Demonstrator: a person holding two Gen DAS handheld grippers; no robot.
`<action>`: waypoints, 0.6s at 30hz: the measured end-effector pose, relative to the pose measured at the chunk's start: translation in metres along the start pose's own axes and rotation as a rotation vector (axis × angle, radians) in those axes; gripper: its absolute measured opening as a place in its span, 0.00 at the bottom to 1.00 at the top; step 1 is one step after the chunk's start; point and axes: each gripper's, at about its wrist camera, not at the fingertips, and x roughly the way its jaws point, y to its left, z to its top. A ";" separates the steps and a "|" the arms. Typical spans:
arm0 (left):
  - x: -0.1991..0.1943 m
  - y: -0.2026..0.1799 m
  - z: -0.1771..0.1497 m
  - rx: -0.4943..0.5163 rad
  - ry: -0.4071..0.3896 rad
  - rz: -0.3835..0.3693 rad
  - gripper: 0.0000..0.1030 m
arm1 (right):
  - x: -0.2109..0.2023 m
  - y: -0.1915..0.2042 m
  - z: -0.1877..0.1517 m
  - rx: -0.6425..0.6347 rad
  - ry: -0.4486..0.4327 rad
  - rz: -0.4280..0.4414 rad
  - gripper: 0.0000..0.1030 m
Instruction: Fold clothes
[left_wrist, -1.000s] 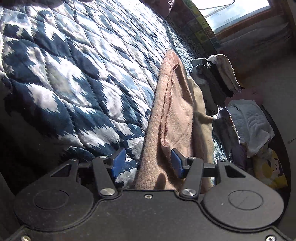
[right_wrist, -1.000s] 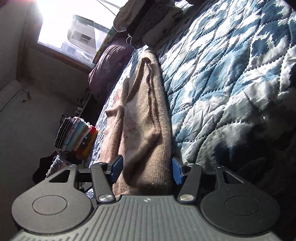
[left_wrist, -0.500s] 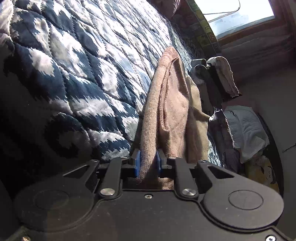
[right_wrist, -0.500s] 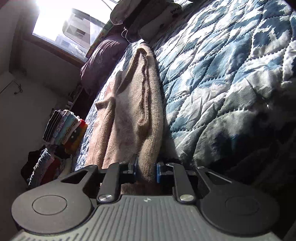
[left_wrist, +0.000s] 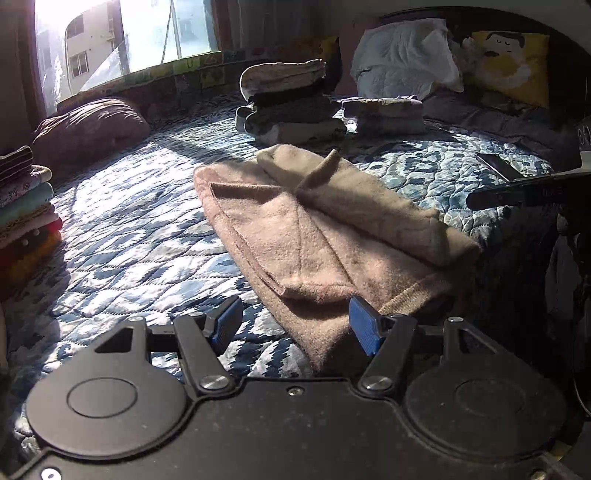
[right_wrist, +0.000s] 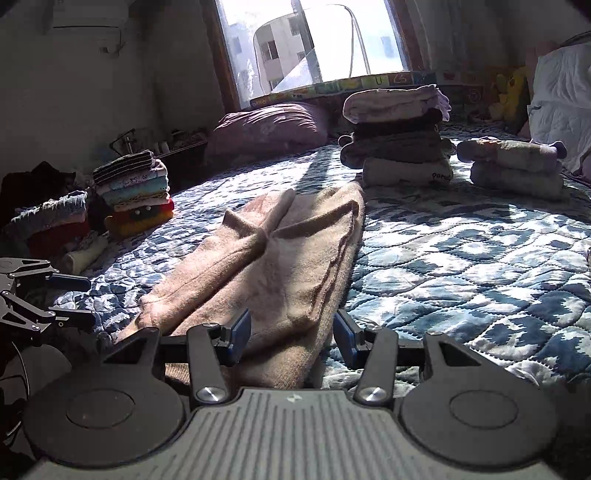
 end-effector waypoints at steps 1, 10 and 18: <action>0.000 -0.007 -0.004 0.103 -0.006 0.023 0.62 | -0.001 0.006 0.000 -0.078 0.007 -0.013 0.51; 0.034 -0.044 -0.048 0.672 0.049 0.108 0.63 | 0.009 0.054 -0.061 -0.946 0.179 -0.177 0.55; 0.050 -0.061 -0.075 0.880 -0.013 0.187 0.62 | 0.021 0.060 -0.082 -1.125 0.004 -0.200 0.55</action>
